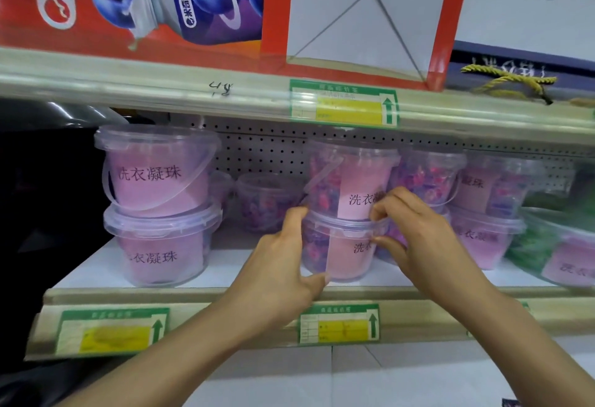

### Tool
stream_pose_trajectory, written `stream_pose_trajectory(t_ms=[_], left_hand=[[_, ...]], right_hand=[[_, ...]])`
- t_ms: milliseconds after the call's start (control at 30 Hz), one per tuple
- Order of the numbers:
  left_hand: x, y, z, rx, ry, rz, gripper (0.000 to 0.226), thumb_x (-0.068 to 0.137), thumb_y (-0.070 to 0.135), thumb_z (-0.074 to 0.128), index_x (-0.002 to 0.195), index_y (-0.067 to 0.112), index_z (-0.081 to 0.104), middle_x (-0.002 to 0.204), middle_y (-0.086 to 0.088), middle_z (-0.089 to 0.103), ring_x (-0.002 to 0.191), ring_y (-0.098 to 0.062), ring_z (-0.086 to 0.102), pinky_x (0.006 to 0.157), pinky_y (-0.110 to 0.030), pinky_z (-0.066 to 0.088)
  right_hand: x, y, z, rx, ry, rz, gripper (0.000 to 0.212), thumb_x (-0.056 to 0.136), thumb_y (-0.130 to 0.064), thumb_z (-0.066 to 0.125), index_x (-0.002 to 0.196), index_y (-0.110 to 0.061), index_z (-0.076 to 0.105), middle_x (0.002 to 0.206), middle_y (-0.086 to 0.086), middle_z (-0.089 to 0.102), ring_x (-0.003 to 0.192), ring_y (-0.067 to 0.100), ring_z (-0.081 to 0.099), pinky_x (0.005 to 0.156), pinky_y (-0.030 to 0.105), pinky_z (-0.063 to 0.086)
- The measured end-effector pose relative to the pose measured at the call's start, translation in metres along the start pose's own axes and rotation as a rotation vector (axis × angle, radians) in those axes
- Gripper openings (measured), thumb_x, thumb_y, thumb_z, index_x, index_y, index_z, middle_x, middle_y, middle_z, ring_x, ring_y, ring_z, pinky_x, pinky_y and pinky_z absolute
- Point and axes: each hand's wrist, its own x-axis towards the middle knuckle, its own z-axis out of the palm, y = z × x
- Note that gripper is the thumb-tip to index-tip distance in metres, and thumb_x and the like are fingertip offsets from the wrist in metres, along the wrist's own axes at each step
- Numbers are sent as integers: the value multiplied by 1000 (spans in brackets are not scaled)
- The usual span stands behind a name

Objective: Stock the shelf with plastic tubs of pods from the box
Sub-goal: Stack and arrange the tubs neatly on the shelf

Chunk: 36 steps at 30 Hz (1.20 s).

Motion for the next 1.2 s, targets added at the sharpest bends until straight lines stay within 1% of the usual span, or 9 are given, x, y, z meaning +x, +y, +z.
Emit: stream_pose_trajectory(t_ms=[133,233,300,433,533,767,867,1000,1200], left_hand=[[7,-2,-6,56,-26,5,70,77,20,69,134,30,30,119,8,60,109,-11,58,94,-33,48],[27,-11,-20,335,200,21,56,77,13,67,128,18,45,120,-6,57,109,-26,56,93,-37,46],[46,-16,-27,450,255,0,55,74,10,65,127,14,49,125,-11,50,114,-31,50,92,-40,46],[81,-14,-26,660,100,-126,49,75,18,69,122,17,55,128,-8,48,122,-30,42,95,-42,45],[92,-10,-22,818,107,-125,42,81,17,63,122,18,56,127,-7,48,123,-28,41,91,-38,45],[68,-8,-29,737,157,-224,50,84,1,51,131,16,40,132,-10,40,119,-30,45,79,-37,43],[64,-5,-28,730,199,-153,56,78,5,61,129,20,43,129,-7,41,120,-28,42,79,-35,40],[79,4,-22,797,155,-74,38,83,17,64,119,20,54,125,-4,50,122,-26,41,85,-35,43],[77,2,-31,952,150,-111,40,85,4,53,123,14,51,125,-7,51,116,-30,51,72,-34,38]], right_hand=[[-2,7,-1,-8,20,-2,35,63,-1,81,88,-10,57,89,3,56,77,24,58,54,35,49],[-3,7,-1,-10,30,-19,36,62,-1,82,87,-9,57,88,3,56,76,24,58,54,35,49],[-4,7,-1,-11,39,-37,37,59,0,83,85,-8,57,87,4,56,75,25,58,56,31,45],[-7,7,-1,-6,58,-54,39,58,1,83,83,-9,56,85,4,56,75,27,57,58,30,42],[-8,7,-2,1,60,-54,39,59,-2,84,83,-12,55,85,1,55,77,21,53,61,28,40],[-10,11,-4,-17,58,-56,40,58,-3,83,83,-14,54,84,-1,54,80,16,47,64,25,36],[-10,11,-2,-5,62,-62,39,58,-2,83,82,-14,54,83,-1,54,79,15,46,64,23,34],[-10,9,-3,-5,73,-50,42,56,-1,84,82,-14,53,83,-1,54,77,15,45,61,27,36],[-10,8,-4,-13,65,-44,43,55,-1,85,81,-14,53,81,-1,53,74,21,52,59,27,36]])
